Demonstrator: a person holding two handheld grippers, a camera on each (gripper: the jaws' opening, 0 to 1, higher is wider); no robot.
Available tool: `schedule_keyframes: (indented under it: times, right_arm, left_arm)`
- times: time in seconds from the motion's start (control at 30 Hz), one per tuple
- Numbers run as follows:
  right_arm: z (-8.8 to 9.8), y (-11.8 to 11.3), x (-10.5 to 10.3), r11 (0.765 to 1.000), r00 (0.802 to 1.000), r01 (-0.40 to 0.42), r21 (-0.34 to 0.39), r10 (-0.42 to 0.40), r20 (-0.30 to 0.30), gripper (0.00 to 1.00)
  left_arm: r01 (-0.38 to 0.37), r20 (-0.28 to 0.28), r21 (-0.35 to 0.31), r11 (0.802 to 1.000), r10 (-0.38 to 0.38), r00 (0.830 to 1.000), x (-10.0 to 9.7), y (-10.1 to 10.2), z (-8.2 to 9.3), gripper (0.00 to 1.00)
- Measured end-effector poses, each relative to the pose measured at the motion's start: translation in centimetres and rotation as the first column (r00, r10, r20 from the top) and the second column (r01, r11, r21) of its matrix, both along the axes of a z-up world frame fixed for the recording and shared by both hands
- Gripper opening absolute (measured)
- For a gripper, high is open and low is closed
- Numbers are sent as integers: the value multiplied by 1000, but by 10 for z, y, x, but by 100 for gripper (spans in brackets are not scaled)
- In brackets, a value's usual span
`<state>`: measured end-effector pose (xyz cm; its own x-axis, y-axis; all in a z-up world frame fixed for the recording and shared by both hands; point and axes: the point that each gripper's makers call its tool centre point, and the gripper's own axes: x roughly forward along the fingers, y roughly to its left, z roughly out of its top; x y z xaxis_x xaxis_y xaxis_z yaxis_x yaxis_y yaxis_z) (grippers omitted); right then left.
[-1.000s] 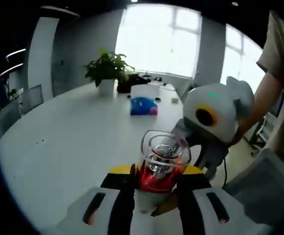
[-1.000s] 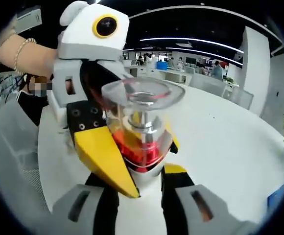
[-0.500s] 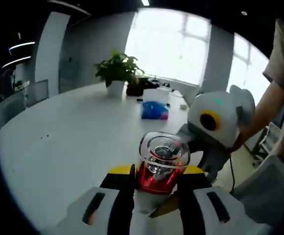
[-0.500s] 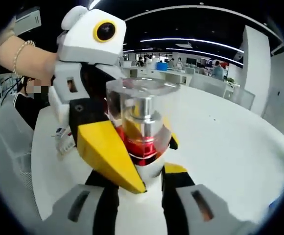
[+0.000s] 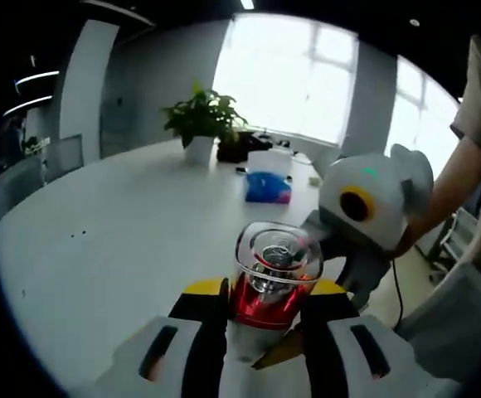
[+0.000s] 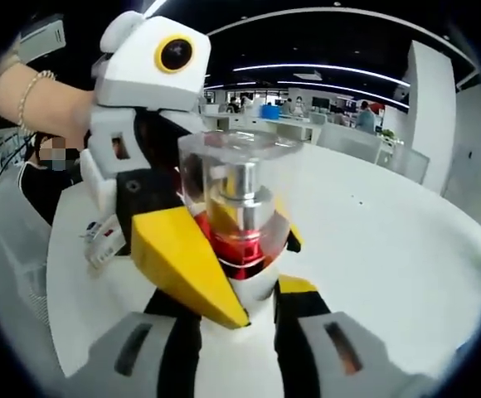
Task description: Arrange the skincare products in the storage area until every visible bottle or jar stands upright without overlapping.
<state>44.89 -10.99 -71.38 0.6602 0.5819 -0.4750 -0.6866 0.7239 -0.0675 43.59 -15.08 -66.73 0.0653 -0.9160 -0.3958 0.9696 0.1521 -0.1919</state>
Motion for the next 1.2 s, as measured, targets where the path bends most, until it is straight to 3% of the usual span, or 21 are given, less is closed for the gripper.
schedule_keyframes:
  times: [0.1,0.3,0.5,0.73,0.93,1.2]
  right_arm:
    - [1,0,0,998,999,24,63,-22,-38,34]
    - [3,5,-5,999,1000,17,37,-16,-27,41]
    - [6,3,-10,1000,1000,26,13,-25,-18,48]
    - [16,1,-21,997,998,61,43,-60,-22,57]
    - [12,2,-39,996,997,65,53,-63,-47,61]
    - [19,9,-60,997,997,59,57,-56,-51,67]
  left_arm:
    - [-9,-8,10,1000,9,1000,0,0,-3,31]
    - [-30,-20,23,999,31,999,-3,3,-7,36]
    - [-66,-22,21,998,67,998,-7,10,-3,47]
    - [-151,-54,-18,988,150,987,-12,24,5,56]
    - [-210,-71,-12,978,209,975,-22,42,3,65]
    - [-328,-126,-13,945,324,938,-41,77,2,76]
